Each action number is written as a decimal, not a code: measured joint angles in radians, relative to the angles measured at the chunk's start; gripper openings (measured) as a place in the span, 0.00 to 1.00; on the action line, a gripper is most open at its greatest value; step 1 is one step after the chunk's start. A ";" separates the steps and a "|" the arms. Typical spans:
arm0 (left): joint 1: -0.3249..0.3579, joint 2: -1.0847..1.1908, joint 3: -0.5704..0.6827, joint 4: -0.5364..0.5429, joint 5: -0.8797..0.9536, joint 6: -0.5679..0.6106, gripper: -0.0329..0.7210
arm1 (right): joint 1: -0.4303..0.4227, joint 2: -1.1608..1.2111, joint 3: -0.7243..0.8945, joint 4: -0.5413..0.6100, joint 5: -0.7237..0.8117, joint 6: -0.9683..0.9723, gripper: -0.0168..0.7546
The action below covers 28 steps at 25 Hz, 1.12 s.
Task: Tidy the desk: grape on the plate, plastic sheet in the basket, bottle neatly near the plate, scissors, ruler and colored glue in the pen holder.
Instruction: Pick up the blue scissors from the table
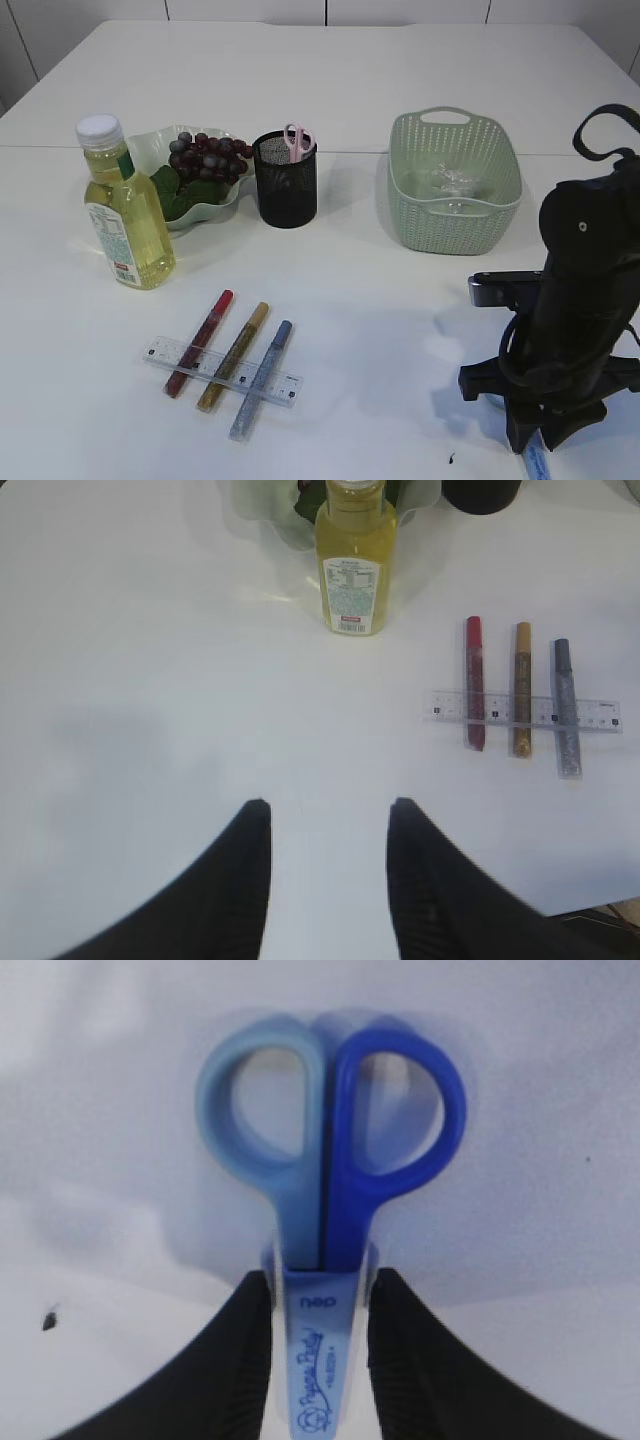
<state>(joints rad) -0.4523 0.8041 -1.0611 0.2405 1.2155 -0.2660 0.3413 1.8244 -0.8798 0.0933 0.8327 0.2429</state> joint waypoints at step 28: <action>0.000 0.000 0.000 0.000 0.000 0.000 0.43 | 0.000 0.015 -0.002 -0.025 -0.020 0.043 0.38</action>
<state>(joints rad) -0.4523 0.8041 -1.0611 0.2405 1.2155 -0.2660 0.3413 1.8396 -0.8820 0.0686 0.8127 0.2857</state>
